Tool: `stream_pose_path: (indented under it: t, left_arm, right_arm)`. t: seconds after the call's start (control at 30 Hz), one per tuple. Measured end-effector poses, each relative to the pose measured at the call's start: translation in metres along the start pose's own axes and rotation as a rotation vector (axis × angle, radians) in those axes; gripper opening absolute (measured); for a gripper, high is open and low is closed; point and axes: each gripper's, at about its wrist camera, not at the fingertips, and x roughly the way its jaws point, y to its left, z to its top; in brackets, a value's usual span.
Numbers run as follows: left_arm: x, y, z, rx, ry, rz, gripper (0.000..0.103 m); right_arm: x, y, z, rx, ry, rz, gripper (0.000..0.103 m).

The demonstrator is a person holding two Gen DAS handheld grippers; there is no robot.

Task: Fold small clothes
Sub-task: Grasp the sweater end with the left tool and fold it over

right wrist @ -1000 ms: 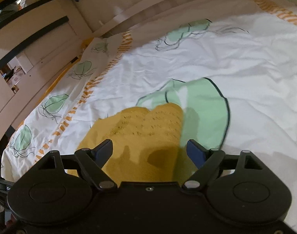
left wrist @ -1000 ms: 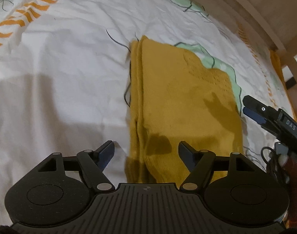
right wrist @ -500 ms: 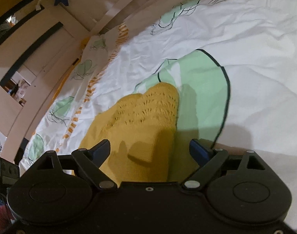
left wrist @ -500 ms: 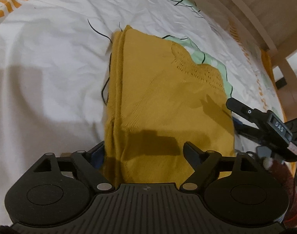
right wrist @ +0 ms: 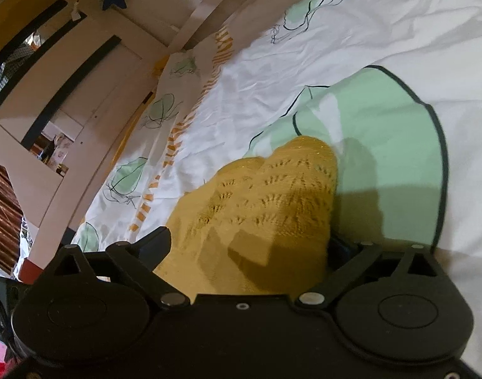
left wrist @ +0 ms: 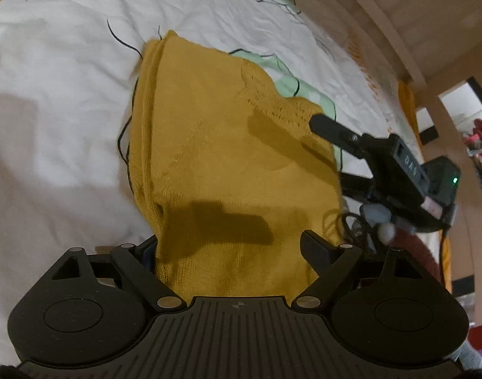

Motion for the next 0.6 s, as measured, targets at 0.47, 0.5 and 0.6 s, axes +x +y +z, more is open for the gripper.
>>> stream_pose_path:
  t: [0.47, 0.5, 0.6]
  left_arm:
    - [-0.006, 0.020, -0.002, -0.095, 0.034, -0.032, 0.019]
    - [-0.005, 0.023, -0.002, -0.112, 0.041, -0.053, 0.017]
    - [-0.005, 0.027, -0.002, -0.146, 0.045, -0.096, 0.015]
  right_arm:
    - [-0.003, 0.000, 0.001, -0.005, 0.016, 0.003, 0.093]
    - [-0.003, 0.001, 0.002, -0.005, 0.020, -0.016, 0.076]
    - [-0.004, -0.002, 0.001, 0.006, 0.046, -0.082, 0.044]
